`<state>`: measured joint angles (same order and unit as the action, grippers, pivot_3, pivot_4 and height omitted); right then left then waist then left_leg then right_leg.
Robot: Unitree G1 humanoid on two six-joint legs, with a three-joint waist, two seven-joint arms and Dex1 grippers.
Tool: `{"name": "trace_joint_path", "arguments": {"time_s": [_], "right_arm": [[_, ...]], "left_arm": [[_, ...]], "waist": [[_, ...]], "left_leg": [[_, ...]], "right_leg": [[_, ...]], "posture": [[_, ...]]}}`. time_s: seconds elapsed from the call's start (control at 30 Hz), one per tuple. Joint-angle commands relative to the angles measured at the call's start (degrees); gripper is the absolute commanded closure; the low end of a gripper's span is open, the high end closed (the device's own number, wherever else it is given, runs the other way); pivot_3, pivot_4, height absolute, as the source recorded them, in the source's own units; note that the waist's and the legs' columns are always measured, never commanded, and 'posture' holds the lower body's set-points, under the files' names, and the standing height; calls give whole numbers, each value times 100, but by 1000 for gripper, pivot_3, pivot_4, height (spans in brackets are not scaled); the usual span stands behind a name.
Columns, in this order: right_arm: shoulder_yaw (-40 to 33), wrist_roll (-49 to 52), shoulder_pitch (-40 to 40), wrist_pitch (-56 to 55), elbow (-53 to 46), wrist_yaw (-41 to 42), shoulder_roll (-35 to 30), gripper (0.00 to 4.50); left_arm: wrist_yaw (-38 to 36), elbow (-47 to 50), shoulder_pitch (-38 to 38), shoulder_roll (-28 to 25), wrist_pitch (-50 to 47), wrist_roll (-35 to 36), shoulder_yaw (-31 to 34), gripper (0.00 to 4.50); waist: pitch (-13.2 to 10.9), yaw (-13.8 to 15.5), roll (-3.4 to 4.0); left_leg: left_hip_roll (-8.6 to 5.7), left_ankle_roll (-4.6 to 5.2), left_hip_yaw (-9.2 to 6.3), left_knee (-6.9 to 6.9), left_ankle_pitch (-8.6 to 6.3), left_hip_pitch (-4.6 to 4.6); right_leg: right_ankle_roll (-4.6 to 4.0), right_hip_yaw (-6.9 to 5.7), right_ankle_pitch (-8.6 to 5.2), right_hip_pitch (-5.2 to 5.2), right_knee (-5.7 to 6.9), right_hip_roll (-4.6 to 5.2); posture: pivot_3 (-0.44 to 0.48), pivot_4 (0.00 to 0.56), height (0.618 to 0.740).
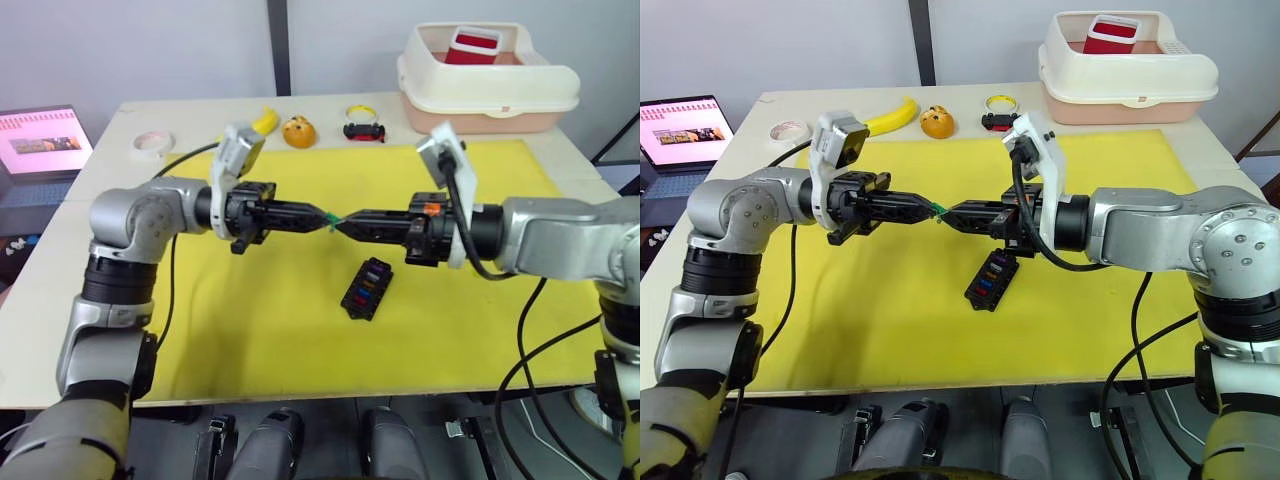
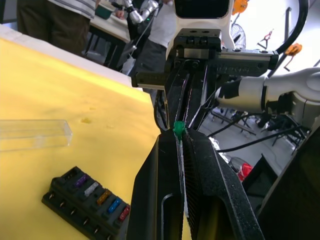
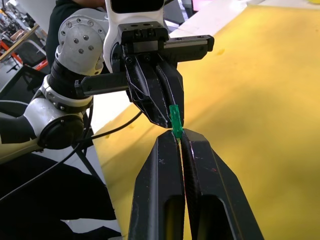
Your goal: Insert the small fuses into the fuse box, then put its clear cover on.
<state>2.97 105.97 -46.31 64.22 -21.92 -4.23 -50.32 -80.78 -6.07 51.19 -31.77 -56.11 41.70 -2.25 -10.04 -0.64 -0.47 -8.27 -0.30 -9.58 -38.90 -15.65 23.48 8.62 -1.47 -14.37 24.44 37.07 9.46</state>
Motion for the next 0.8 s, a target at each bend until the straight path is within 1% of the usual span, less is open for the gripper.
{"name": "trace_joint_path", "arguments": {"time_s": [0.03,0.07,0.1,0.17,0.2,0.3,0.37,0.4,0.5,0.6,0.8], "right_arm": [[-150,-240,-202,49,-124,256,-241,4475],[-149,-336,-205,89,-134,332,-292,4475],[-146,-515,-219,154,-161,455,-368,4498],[-41,-1410,-230,314,-341,957,-679,4500],[48,-1926,-195,298,-470,1249,-841,4500],[621,-3865,183,-315,-888,2333,-1451,4500],[884,-4665,503,-655,-875,2926,-1660,4500],[946,-4940,633,-796,-834,3149,-1684,4500],[1047,-5632,903,-1138,-648,3588,-1548,4500],[1126,-6190,1033,-1359,-419,3834,-1335,4500],[976,-6663,1065,-1349,-248,4212,-953,4500]], "left_arm": [[-37,153,-58,-177,488,-368,-291,4500],[-48,145,-64,-201,600,-444,-358,4500],[-75,131,-59,-221,710,-503,-414,4170],[-149,41,-2,-250,1101,-764,-601,3468],[-173,0,11,-248,1305,-893,-686,2978],[-117,-154,-35,-115,2189,-1498,-1046,1489],[-67,-281,-128,39,2736,-1839,-1252,453],[-34,-353,-160,121,2927,-1947,-1307,15],[23,-607,-210,309,3524,-2287,-1436,15],[48,-827,-238,446,3938,-2517,-1515,15],[-49,-994,-336,513,4317,-2785,-1583,15]], "waist": [[0,6,0],[0,9,0],[0,10,0],[-1,3,2],[-1,6,2],[-1,20,1],[-1,15,0],[-1,7,0],[-2,-9,0],[-2,-16,0],[-2,9,0]], "left_leg": [[0,0,0,0,0,0],[0,0,0,0,0,0],[0,0,0,0,0,0],[-1,0,2,0,0,0],[-1,1,2,1,0,0],[-2,1,3,2,-1,0],[-3,2,5,1,-1,0],[-3,2,11,0,-1,0],[-2,3,13,0,-2,0],[2,3,13,2,-2,0],[-1,3,11,2,-2,0]], "right_leg": [[0,0,0,0,0,0],[0,0,0,0,-1,0],[0,0,0,-1,-1,0],[0,0,0,-1,-1,0],[0,0,0,0,-1,-1],[1,-1,-1,1,-2,-3],[3,-2,-2,-1,-4,-3],[3,0,-1,-2,-6,-2],[3,1,-1,1,-1,0],[3,1,-1,4,-2,0],[3,1,-1,2,-4,3]], "posture": [[0,150,740],[0,150,740],[0,150,740],[0,150,740],[0,150,740],[0,150,740],[0,150,740],[0,150,740],[0,150,740],[0,150,740],[0,150,740]]}}
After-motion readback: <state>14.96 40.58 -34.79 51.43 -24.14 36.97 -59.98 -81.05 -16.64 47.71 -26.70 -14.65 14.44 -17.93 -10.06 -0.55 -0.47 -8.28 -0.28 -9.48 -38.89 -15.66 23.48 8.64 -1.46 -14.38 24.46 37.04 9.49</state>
